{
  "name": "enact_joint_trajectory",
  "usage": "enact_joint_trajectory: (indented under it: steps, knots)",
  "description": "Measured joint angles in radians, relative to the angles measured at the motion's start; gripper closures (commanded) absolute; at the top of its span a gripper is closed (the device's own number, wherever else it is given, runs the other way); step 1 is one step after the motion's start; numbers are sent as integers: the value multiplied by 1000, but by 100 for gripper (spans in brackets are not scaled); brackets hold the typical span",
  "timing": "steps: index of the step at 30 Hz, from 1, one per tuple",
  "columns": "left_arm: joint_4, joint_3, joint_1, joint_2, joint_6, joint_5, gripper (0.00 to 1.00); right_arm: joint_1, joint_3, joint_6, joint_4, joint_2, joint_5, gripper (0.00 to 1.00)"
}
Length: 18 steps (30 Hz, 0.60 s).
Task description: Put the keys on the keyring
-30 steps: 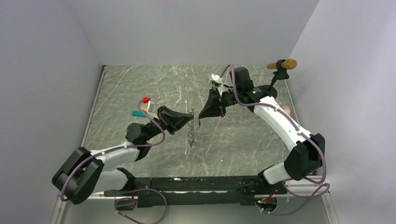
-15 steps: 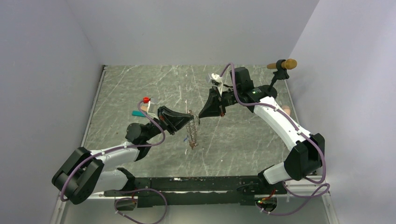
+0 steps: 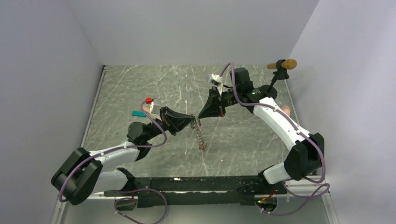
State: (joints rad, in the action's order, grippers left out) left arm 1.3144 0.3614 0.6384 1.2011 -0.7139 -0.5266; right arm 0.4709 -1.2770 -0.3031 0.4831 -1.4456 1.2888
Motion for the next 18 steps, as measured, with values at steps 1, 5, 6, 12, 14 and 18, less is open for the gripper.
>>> enact_joint_trajectory:
  steps: [1,5,6,12,14,18]
  knots:
    - [-3,0,0,-2,4,0,100,0,1,0,0,0,1,100]
    - [-20,0,2,-14,23,0,100,0,1,0,0,0,4,100]
    - [-23,0,2,-16,26,0,100,0,1,-1,0,0,6,100]
    - [-108,23,3,-43,72,-18,100,0,1,-39,16,0,6,100]
    - [-175,42,3,-63,103,-31,100,-1,1,-63,37,0,3,100]
    - [-365,97,3,-115,188,-52,100,-5,1,-84,50,0,-2,100]
